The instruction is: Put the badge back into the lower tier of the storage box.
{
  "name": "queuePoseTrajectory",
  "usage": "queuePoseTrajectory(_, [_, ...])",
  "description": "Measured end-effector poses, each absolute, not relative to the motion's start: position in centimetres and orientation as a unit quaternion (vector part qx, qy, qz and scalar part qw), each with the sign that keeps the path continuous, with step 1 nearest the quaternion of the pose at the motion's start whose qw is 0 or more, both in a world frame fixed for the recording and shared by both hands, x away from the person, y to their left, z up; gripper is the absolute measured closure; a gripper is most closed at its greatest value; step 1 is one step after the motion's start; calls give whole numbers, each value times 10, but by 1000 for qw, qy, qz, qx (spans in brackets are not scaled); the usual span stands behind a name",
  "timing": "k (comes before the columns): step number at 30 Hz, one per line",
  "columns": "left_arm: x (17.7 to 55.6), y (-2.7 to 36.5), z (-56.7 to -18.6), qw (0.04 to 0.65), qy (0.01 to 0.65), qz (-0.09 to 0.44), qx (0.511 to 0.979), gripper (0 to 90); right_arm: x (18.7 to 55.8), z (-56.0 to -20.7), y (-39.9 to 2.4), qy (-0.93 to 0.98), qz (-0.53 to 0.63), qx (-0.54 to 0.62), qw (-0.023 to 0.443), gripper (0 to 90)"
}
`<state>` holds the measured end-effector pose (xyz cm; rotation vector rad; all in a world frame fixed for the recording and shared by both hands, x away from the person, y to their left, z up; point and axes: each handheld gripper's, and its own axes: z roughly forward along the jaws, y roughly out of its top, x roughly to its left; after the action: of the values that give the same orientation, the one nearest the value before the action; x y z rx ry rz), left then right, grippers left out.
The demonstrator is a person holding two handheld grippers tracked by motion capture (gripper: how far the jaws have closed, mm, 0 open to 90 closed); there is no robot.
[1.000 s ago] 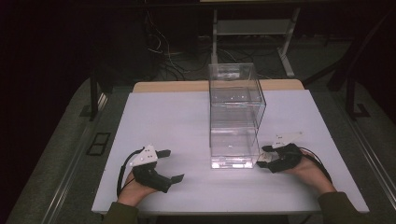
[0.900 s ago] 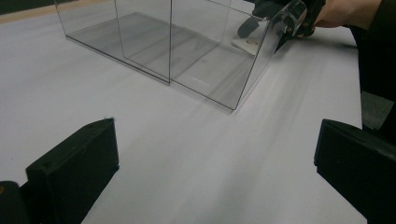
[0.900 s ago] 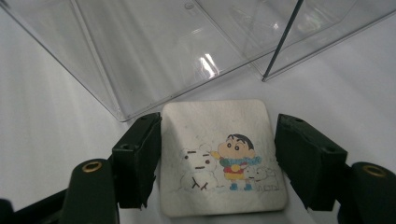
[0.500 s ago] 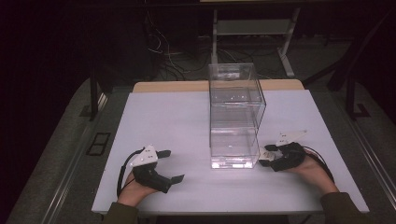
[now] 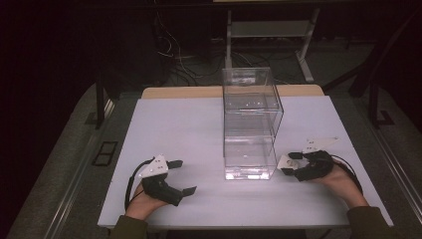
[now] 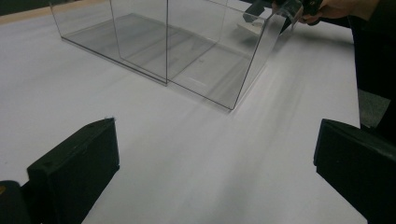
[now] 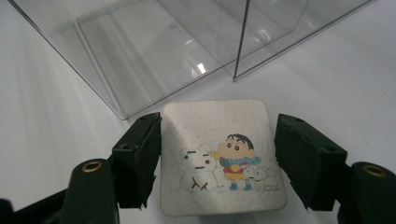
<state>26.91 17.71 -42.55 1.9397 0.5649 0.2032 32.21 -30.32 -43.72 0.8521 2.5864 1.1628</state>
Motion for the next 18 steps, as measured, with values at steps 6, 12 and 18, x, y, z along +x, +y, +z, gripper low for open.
queuePoseTrajectory(6, [269,177,-425,537,235,87,805,0,318,-429,-310,862,403,293,91,323])
queuePoseTrajectory(12, [269,177,-425,540,236,88,803,0,314,-420,-315,856,418,291,93,324])
queuePoseTrajectory(18, [269,174,-427,535,234,83,808,0,310,-410,-320,847,433,294,94,323])
